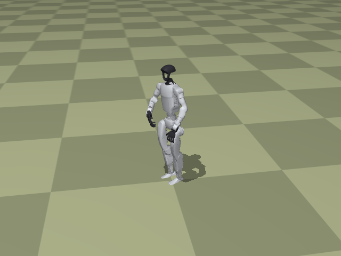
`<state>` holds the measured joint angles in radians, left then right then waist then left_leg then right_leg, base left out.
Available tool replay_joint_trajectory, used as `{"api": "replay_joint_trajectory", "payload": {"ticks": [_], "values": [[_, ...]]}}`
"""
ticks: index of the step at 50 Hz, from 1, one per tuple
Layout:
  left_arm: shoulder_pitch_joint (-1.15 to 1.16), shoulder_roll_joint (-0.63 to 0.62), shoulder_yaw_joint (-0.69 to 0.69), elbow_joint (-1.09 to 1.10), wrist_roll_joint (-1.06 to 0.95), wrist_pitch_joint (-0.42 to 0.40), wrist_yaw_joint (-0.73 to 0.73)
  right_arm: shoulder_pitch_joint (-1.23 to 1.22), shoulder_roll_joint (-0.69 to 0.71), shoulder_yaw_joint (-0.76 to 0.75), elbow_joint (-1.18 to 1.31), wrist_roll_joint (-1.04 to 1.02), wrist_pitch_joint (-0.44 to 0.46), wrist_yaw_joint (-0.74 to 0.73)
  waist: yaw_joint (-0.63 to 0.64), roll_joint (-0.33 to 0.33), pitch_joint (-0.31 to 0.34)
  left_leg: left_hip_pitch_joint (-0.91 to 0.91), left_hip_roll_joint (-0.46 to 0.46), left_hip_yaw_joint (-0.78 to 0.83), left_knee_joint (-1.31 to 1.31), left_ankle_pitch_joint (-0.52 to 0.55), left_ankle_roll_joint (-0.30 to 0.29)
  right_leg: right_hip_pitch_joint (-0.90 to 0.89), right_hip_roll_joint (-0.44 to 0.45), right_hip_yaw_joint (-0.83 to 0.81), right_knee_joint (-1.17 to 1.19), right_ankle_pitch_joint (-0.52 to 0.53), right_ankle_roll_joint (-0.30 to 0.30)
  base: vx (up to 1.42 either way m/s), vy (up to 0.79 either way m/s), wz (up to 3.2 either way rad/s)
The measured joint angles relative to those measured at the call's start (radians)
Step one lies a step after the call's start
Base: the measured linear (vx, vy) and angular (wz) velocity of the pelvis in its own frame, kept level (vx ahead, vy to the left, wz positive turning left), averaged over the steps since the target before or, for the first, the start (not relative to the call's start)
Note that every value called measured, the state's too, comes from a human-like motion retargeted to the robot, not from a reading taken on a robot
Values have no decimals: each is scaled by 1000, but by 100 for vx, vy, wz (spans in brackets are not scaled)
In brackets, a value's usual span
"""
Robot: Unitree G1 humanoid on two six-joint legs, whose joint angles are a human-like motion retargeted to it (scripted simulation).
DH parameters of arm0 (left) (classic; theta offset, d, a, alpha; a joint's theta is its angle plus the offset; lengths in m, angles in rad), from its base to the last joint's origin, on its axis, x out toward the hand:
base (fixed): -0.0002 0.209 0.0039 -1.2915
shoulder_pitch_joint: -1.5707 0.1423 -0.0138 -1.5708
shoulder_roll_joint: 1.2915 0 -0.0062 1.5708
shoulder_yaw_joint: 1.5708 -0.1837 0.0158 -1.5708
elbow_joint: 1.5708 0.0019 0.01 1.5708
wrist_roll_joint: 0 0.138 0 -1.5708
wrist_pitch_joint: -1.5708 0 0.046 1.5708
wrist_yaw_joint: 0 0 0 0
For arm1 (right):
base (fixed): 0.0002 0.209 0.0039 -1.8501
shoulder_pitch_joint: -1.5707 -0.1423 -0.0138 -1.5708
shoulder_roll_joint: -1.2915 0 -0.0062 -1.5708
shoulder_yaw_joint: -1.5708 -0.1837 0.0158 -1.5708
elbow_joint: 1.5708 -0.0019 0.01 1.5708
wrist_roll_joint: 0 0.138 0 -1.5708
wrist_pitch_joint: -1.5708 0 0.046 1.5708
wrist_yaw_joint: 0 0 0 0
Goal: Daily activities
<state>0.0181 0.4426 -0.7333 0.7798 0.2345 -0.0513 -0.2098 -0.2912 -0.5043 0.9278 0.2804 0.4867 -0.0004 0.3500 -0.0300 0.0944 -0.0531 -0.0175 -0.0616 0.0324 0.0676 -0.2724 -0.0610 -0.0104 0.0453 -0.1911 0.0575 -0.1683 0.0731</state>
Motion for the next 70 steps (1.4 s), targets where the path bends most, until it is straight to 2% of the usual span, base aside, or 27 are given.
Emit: {"api": "replay_joint_trajectory", "payload": {"ticks": [24, 43, 70], "values": [[16, 25, 3, -34, -53, -21, -21, 15, 19, -6, 2, 130, 21, 22, -15, 5, 12, 15, 9, 7, -13, 5, -15, 4, 6, -1, 12, 1, 4, 0, 0, 0], [33, 62, 21, -81, -76, -27, -69, 20, 2, -11, -34, 96, 41, 100, -20, -5, 23, 27, 17, 10, -22, 9, -21, 19, 15, -3, 3, 10, 3, 0, 0, 0], [62, 180, 43, -374, -140, -66, -116, 64, -51, -56, -106, 34, 39, 175, -9, -30, 36, 38, 26, -4, -3, -9, -32, 38, 21, -23, 19, 6, -6, 0, 0, 0]]}}
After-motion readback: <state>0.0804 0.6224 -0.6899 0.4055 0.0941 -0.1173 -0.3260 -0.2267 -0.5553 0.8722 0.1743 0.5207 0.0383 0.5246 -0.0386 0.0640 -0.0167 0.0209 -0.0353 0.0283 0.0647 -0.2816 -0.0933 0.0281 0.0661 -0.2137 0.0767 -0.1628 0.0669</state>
